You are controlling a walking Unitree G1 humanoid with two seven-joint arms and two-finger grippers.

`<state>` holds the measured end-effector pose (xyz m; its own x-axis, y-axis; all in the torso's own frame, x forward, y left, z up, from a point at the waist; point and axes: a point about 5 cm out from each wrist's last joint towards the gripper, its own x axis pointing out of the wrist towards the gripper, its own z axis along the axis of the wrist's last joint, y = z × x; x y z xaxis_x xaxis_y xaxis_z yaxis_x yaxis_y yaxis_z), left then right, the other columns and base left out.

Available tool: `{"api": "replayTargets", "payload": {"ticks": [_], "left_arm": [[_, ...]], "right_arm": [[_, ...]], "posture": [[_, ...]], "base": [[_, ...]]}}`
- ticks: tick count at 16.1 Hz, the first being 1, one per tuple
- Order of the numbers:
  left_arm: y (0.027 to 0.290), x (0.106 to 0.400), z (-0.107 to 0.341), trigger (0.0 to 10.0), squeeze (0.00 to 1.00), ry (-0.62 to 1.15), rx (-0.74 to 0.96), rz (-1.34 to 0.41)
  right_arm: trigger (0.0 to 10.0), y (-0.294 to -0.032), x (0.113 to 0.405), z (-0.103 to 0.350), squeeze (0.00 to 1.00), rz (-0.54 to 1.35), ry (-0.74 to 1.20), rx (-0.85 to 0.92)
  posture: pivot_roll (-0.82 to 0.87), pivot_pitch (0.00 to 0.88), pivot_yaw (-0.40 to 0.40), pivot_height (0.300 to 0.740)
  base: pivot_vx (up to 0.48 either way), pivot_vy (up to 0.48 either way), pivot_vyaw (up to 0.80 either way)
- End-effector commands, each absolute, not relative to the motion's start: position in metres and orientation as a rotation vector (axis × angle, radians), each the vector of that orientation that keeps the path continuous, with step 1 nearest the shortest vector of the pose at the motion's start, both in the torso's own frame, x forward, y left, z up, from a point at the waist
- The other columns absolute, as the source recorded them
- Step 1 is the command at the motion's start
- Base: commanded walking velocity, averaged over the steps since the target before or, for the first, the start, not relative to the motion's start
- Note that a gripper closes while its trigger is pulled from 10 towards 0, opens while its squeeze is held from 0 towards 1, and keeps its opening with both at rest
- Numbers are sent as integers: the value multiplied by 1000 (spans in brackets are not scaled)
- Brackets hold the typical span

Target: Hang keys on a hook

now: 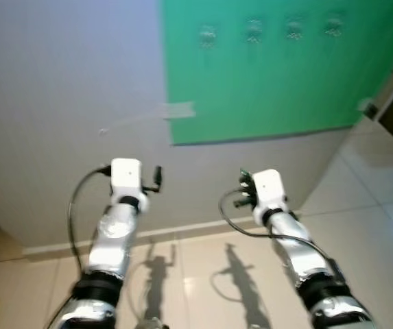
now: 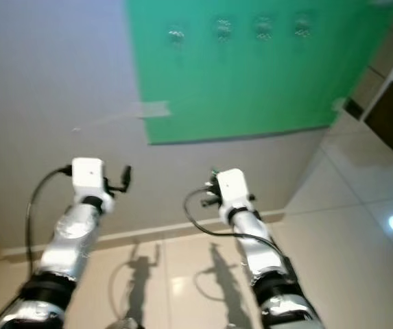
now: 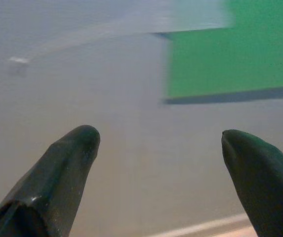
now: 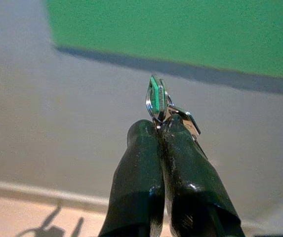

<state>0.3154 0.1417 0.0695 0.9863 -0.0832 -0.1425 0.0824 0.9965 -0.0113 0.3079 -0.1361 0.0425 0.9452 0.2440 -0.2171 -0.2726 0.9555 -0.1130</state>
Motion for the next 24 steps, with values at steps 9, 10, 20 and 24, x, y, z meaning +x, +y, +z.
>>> {"api": "replayTargets", "payload": {"ticks": [9, 10, 20, 24], "left_arm": [[156, 318, 71, 10000, 0, 144, 31, -28], [156, 319, 71, 10000, 0, 142, 30, -29], [149, 321, 73, 10000, 0, 118, 68, -53], [150, 320, 71, 10000, 0, 133, 58, -37]], "right_arm": [[0, -129, 310, 46, 0, 279, 186, -146], [0, -128, 311, 46, 0, 280, 187, -146], [0, -127, 314, 50, 0, 307, 173, -161], [0, -126, 313, 49, 0, 312, 176, -166]], "posture": [[-50, 0, 13, 740], [-50, 0, 12, 740], [-50, 0, 7, 740], [-49, 0, 5, 740]], "base": [[350, -146, 0], [480, 0, 0], [475, 0, 0], [356, 0, 0]]}}
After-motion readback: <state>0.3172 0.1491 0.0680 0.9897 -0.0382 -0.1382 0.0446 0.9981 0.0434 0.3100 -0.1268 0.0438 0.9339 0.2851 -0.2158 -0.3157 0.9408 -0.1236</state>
